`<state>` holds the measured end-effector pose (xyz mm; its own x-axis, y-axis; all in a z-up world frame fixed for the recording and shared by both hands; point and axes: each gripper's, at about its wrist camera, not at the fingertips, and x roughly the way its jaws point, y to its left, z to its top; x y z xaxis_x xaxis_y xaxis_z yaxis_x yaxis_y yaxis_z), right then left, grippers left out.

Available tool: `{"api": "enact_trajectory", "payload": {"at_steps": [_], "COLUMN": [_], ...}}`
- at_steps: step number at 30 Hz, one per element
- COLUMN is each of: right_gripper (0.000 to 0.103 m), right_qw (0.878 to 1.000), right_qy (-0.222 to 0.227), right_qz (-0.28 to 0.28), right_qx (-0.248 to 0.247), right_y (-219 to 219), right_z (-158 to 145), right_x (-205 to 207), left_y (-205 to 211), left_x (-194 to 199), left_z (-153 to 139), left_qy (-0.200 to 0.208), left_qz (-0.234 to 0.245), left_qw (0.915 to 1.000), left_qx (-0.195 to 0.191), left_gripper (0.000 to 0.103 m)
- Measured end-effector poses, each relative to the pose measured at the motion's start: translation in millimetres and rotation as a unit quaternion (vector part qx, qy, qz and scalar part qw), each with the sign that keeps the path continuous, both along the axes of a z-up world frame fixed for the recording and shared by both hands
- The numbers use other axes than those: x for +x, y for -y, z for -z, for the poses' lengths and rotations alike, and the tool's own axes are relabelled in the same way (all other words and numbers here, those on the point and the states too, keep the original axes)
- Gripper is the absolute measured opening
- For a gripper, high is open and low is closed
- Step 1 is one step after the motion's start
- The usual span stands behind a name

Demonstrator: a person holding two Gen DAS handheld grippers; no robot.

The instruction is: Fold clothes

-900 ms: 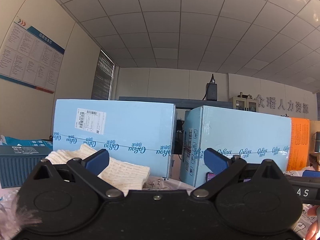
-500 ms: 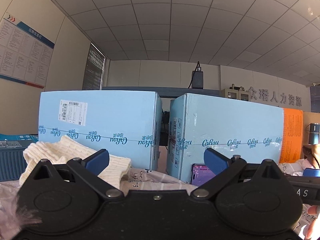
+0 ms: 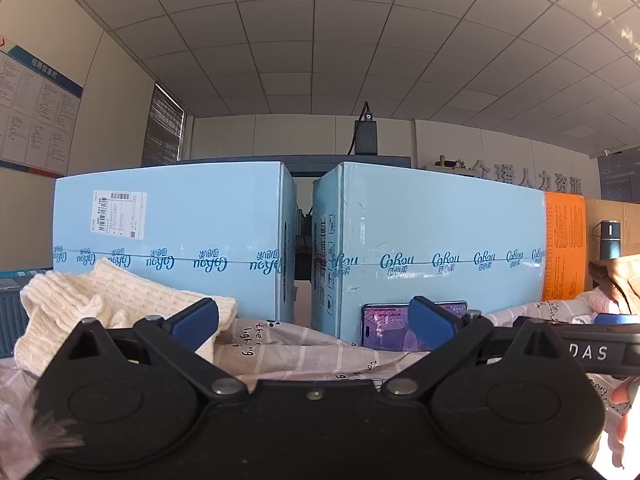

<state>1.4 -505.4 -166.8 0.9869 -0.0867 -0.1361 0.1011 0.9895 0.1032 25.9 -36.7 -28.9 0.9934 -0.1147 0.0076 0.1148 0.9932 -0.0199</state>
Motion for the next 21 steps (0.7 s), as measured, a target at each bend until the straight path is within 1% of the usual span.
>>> {"api": "enact_trajectory", "payload": {"at_steps": [3,8,15,21], "right_gripper": [0.103,0.103,0.103,0.103], "right_qw": [1.000,1.000,0.999,0.999], "right_qy": [0.004,0.010,0.042,0.040], "right_qz": [0.002,0.004,0.018,0.025], "right_qx": [-0.005,-0.017,-0.012,-0.011], "right_y": [0,-2,3,5], "right_z": [1,2,2,5], "right_x": [-2,-6,-18,-16], "left_y": [4,7,12,11], "left_x": [-1,-3,-13,-19], "left_z": [3,7,12,12], "left_qy": [0.003,0.005,0.026,0.037], "left_qz": [0.007,0.010,0.014,0.004], "left_qw": [0.9999,0.9998,0.9991,0.9987], "left_qx": [0.010,0.015,0.030,0.033], "left_gripper": [0.103,0.103,0.103,0.103]}}
